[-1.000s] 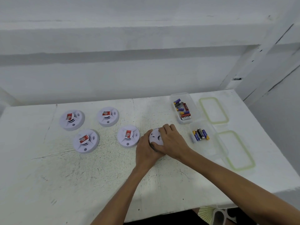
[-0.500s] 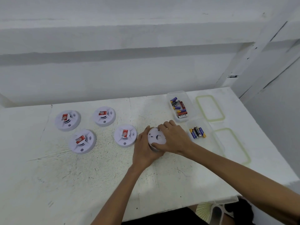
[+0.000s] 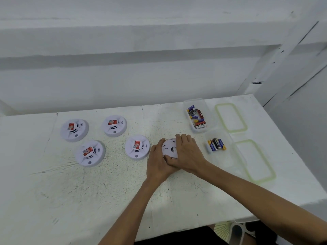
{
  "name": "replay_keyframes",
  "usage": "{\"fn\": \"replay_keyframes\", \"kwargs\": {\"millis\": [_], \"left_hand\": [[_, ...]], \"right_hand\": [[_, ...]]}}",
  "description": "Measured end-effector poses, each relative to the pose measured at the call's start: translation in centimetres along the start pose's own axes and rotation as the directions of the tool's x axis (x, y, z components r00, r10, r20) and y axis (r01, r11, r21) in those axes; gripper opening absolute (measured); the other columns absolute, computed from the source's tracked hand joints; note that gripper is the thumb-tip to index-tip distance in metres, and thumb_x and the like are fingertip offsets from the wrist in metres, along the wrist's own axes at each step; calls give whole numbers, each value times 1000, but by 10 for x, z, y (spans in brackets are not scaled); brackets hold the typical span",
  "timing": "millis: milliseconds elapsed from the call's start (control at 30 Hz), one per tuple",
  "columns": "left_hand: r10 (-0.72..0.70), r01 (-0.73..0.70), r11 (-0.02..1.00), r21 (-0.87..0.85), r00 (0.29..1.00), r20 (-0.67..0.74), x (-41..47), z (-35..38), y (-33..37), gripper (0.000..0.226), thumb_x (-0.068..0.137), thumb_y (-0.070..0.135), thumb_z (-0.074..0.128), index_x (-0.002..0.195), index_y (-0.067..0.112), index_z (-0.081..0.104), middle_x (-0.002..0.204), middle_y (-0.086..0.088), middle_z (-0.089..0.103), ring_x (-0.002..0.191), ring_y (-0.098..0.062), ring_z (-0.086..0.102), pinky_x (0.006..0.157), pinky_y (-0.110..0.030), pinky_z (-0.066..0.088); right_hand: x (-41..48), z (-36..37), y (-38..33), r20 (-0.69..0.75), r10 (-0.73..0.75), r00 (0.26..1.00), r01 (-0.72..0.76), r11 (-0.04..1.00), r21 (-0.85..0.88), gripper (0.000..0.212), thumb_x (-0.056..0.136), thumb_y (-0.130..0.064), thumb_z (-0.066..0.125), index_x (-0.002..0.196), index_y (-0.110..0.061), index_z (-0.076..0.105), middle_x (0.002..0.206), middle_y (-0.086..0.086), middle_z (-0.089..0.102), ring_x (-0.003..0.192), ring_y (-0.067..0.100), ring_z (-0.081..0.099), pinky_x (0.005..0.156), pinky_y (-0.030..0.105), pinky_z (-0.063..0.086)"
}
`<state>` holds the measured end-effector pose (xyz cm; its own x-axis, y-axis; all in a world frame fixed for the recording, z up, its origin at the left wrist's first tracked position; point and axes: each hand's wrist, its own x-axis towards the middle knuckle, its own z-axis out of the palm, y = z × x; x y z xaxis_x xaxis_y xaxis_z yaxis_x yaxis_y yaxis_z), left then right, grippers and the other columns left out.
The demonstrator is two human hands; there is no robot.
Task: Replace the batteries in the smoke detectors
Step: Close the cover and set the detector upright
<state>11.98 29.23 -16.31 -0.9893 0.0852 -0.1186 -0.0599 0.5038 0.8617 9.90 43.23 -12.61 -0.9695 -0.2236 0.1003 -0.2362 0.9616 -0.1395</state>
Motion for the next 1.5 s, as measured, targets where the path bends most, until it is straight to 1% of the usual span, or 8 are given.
{"fn": "replay_keyframes", "kwargs": {"millis": [167, 333, 533, 733, 867, 967, 1200, 1500], "left_hand": [[11, -11, 1000, -14, 1000, 11, 2, -2, 0, 118, 52, 63, 77, 154, 26, 30, 137, 14, 41, 127, -9, 48, 103, -32, 48], [89, -92, 992, -83, 995, -43, 4, -1, -6, 109, 59, 54, 85, 150, 20, 35, 149, 1, 47, 133, -18, 50, 106, -45, 51], [116, -141, 964, -224, 986, -121, 2, -4, -8, 108, 61, 74, 81, 147, 29, 35, 151, 6, 44, 133, -10, 51, 103, -21, 49], [92, -117, 947, -300, 991, -95, -1, -5, -5, 104, 67, 66, 81, 150, 22, 36, 138, 16, 55, 124, -4, 57, 96, -16, 51], [138, -149, 960, -237, 988, -64, -6, -9, -4, 79, 87, 72, 52, 148, 23, 42, 142, 9, 54, 130, -8, 51, 109, -37, 46], [187, -190, 967, -168, 982, -37, -6, -7, -2, 53, 94, 56, 54, 140, 29, 50, 127, 13, 62, 118, -11, 58, 99, -43, 52], [126, -139, 979, -146, 988, -92, 1, -1, -7, 66, 93, 50, 68, 150, 32, 42, 141, 19, 56, 129, -1, 53, 106, -34, 50], [138, -153, 979, -136, 984, -113, 6, -2, -4, 80, 89, 44, 69, 158, 35, 28, 155, 16, 44, 139, -4, 46, 108, -33, 48]], "right_hand": [[-1, 3, -1, 10, 7, 1000, -7, 1000, -5, 80, 78, -70, 37, 116, -2, 58, 99, 12, 58, 84, 26, 54, 69, 37, 46], [-12, 1, 21, 24, -12, 1000, 5, 959, 283, 72, 91, -62, 35, 142, -12, 42, 129, 7, 47, 110, 21, 46, 88, 36, 51], [-32, -1, 31, -31, -45, 999, 55, 839, 541, 58, 88, -22, 50, 144, -15, 39, 145, -1, 37, 131, 10, 40, 102, 24, 46], [-47, 7, 33, -165, 10, 986, 100, 757, 646, 44, 92, -6, 61, 135, -12, 51, 139, -2, 45, 127, 7, 48, 93, 19, 51], [-48, 9, 28, -162, 168, 972, 19, 635, 772, 36, 97, -14, 61, 132, -18, 53, 130, -4, 56, 117, 7, 56, 86, 19, 54], [-42, 6, 20, -52, 333, 942, -121, 478, 870, 30, 99, -31, 57, 128, -22, 56, 120, -9, 65, 108, 7, 62, 78, 27, 59], [-24, 14, 5, 117, 405, 907, -208, 188, 960, 33, 98, -47, 53, 113, -19, 62, 104, -1, 74, 99, 22, 71, 83, 45, 61], [-18, 33, 10, 225, 403, 887, -270, 59, 961, 37, 95, -54, 54, 110, -26, 71, 111, 4, 73, 106, 27, 68, 92, 56, 54]]}}
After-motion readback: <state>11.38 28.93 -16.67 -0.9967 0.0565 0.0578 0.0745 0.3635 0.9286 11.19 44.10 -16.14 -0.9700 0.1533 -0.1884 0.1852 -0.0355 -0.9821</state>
